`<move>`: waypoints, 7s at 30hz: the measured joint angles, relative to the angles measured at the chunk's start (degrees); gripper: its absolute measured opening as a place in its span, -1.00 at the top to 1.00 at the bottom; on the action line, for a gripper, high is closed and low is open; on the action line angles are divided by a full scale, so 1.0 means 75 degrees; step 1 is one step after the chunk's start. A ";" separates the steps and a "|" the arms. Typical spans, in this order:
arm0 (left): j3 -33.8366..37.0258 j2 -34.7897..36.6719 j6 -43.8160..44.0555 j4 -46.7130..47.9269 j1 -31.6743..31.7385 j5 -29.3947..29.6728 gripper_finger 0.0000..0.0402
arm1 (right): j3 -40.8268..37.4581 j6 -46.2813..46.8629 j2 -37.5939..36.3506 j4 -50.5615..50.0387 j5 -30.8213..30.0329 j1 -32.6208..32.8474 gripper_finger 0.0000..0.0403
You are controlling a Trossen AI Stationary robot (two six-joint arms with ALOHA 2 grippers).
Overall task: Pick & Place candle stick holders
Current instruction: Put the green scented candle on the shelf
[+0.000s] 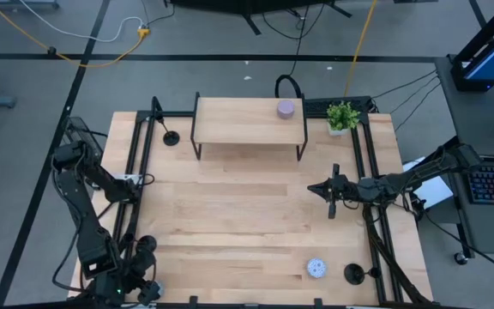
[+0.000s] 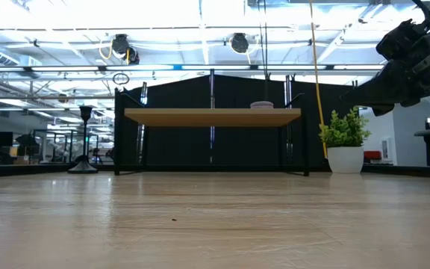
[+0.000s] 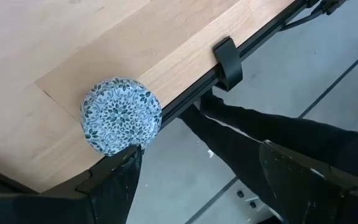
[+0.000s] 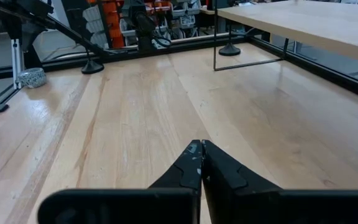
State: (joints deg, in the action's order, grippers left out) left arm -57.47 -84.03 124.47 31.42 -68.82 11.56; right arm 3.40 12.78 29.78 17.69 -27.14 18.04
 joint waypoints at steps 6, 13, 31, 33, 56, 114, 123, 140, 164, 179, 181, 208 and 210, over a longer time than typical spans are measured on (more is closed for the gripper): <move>0.0000 0.0000 -0.0042 0.0055 0.0003 0.0005 -0.86 | 0.0000 0.0000 0.0003 0.0000 0.0000 0.0000 1.00; 0.0006 0.0000 -0.0020 0.0424 0.0004 -0.0277 -0.91 | 0.0000 0.0000 0.0003 0.0000 0.0000 0.0000 1.00; 0.0006 0.0006 -0.0214 0.0461 0.0691 -0.2485 -0.79 | 0.0000 0.0003 0.0003 0.0000 0.0000 0.0000 1.00; 0.0006 0.0006 -0.0209 0.0484 0.0763 -0.2539 -0.80 | 0.0001 0.0031 0.0000 0.0000 0.0000 0.0000 1.00; 0.0006 -0.1146 -0.0101 0.0202 0.0962 -0.3007 -0.80 | 0.0000 0.0032 0.0000 0.0001 -0.0003 0.0002 1.00; -0.0009 -0.2384 -0.0207 0.0000 0.1017 -0.3085 -0.59 | 0.0000 0.0029 0.0000 0.0055 -0.0003 0.0000 1.00; -0.0006 -0.2387 -0.0179 -0.0006 0.1023 -0.3081 -0.44 | 0.0000 0.0029 0.0003 0.0053 -0.0003 0.0000 1.00; -0.0003 -0.2387 -0.0123 -0.0009 0.1023 -0.2895 -0.41 | 0.0000 0.0029 0.0002 0.0055 -0.0003 0.0001 1.00; -0.0009 -0.2381 -0.0136 0.0000 0.0994 -0.2472 -0.41 | 0.0000 0.0031 0.0003 0.0058 -0.0001 0.0002 1.00; -0.0220 -0.2433 -0.0725 -0.0208 0.1544 -0.2347 -0.41 | 0.0000 0.0032 0.0001 0.0058 0.0000 0.0003 1.00; -0.0239 -0.2433 -0.0871 -0.0233 0.1693 -0.2289 -0.41 | 0.0000 0.0032 0.0003 0.0058 0.0000 0.0002 1.00; -0.0265 -0.2402 -0.3421 -0.0984 0.3730 -0.2548 -0.41 | 0.0000 0.0005 0.0002 0.0058 0.0022 0.0003 1.00; -0.0267 -0.2401 -0.3671 -0.1088 0.3927 -0.2548 -0.41 | 0.0000 0.0003 0.0002 0.0058 0.0026 0.0002 1.00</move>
State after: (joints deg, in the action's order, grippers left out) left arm -59.48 -102.04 96.94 23.26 -39.37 -7.56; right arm 3.40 12.80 29.79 18.13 -26.94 18.06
